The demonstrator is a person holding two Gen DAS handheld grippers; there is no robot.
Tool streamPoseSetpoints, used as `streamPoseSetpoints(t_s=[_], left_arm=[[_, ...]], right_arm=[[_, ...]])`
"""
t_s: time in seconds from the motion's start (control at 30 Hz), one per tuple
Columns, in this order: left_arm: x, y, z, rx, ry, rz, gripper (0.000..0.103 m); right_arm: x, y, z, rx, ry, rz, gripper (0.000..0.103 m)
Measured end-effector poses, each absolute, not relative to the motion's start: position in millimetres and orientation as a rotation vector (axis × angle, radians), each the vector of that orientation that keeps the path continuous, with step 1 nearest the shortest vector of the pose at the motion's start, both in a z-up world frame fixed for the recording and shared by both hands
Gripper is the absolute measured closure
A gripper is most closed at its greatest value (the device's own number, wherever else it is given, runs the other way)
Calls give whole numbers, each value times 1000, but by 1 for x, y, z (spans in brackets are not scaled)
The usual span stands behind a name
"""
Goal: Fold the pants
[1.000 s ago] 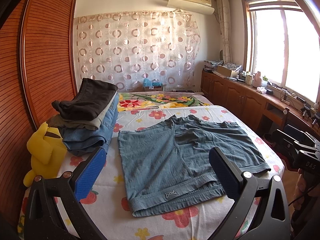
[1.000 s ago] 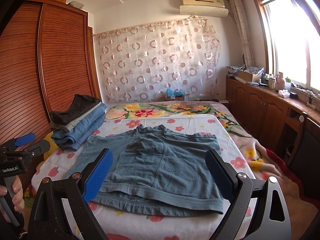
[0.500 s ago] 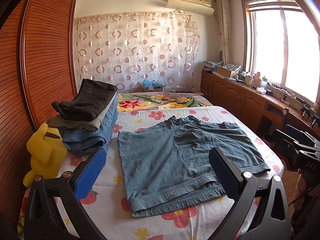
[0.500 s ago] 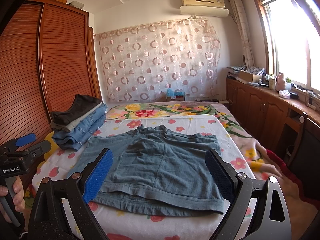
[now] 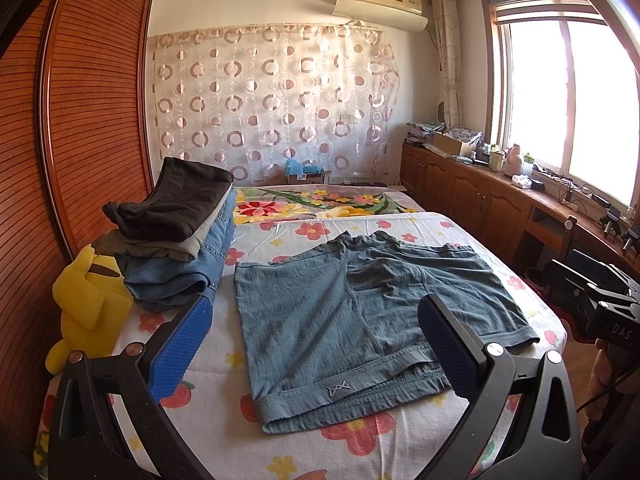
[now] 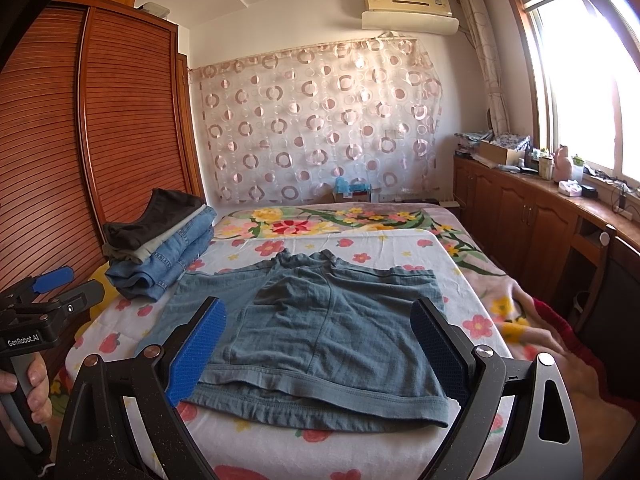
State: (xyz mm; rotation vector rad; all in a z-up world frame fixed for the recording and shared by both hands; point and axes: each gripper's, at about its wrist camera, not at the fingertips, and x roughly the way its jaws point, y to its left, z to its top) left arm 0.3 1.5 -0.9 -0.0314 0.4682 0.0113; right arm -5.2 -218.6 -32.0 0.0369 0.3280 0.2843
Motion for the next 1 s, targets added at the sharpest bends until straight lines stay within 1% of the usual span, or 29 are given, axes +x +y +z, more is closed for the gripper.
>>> streamPoseSetpoints(t_s=[0.57, 0.73, 1.0], left_arm=[[1, 0, -3, -34, 470, 11, 0], [4, -12, -13, -29, 501, 12, 0], [10, -6, -29, -36, 550, 8, 0]], right_arm=[[-7, -216, -32, 41, 334, 294, 9], [-5, -218, -34, 39, 341, 291, 9], [6, -221, -41, 29, 387, 280, 9]])
